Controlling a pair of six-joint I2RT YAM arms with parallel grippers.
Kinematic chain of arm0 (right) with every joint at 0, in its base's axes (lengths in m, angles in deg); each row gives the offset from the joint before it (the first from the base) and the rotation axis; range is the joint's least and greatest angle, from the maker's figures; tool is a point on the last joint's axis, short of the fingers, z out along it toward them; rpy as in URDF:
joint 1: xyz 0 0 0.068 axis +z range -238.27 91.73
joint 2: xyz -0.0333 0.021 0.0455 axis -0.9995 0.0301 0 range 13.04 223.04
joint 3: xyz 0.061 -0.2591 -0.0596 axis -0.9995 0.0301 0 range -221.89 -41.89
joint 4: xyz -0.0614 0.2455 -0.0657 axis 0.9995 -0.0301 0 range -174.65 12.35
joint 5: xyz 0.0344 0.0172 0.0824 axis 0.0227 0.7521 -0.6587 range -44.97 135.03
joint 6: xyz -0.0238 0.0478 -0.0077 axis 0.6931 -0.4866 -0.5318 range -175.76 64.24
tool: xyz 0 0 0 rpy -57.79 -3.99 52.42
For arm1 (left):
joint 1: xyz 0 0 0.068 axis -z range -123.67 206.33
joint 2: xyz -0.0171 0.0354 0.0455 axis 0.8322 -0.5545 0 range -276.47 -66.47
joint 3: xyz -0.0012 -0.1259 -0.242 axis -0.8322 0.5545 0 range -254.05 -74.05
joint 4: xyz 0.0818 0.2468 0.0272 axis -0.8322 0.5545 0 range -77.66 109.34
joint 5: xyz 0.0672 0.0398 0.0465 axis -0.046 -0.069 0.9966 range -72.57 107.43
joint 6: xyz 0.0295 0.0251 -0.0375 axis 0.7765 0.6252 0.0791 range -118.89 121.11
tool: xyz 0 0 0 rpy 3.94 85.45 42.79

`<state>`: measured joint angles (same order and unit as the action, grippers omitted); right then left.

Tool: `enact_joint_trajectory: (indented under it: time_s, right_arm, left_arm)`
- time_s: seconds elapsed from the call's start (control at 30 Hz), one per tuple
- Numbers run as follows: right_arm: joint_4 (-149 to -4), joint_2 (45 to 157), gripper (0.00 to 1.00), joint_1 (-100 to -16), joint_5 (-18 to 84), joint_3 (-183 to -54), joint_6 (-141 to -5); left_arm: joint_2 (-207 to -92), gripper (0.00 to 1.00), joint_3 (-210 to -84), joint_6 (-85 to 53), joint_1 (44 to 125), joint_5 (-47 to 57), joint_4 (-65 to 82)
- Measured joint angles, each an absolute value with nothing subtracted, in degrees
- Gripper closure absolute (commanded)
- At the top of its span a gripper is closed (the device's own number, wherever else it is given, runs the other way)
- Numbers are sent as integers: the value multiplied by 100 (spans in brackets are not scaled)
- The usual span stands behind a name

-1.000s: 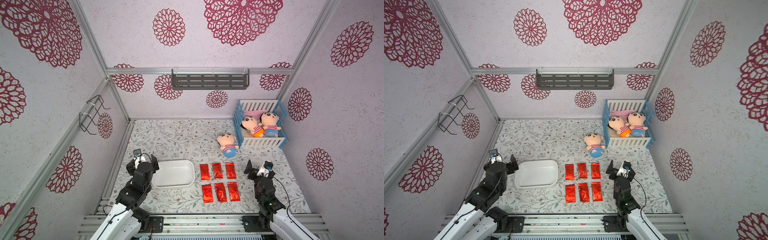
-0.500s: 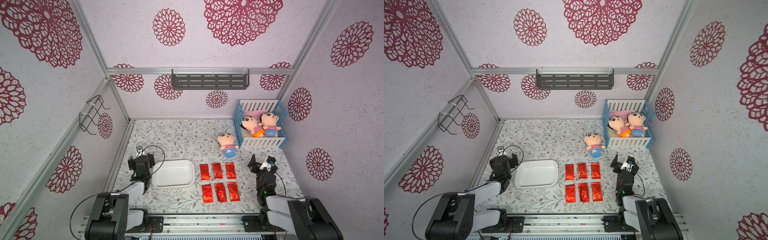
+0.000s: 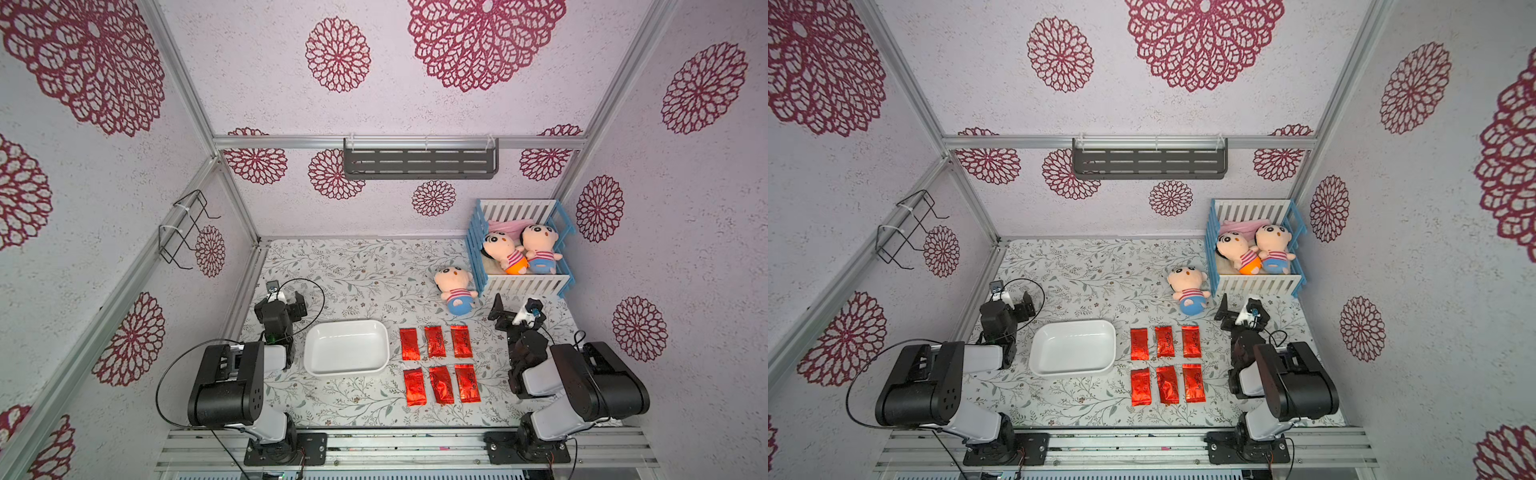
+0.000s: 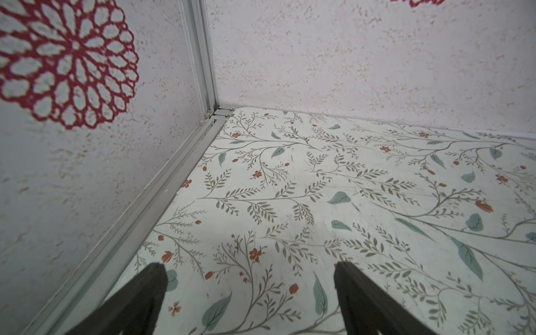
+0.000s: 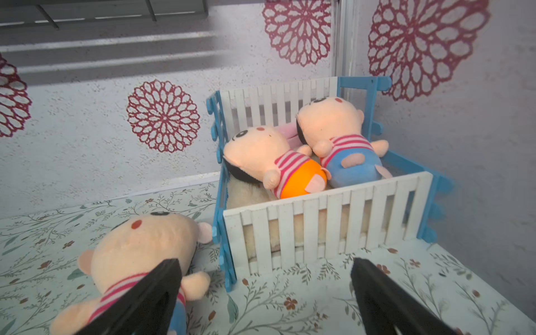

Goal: Take the tea bags out of the storage box
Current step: Reset both arms

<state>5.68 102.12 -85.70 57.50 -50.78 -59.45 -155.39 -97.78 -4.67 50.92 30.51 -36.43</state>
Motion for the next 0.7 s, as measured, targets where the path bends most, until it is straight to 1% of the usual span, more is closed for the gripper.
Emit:
enact_joint_trajectory:
  time_s: [0.43, 0.7]
  right_arm:
    - [452, 10212, 1, -8546, 5658, -4960, -5857]
    - [253, 10212, 1, -8546, 5038, -5117, -5617]
  left_arm:
    - [-15539, 3, -9789, -497, 5059, 2867, -3646]
    - [-15539, 3, -9789, -499, 5059, 2859, -3646]
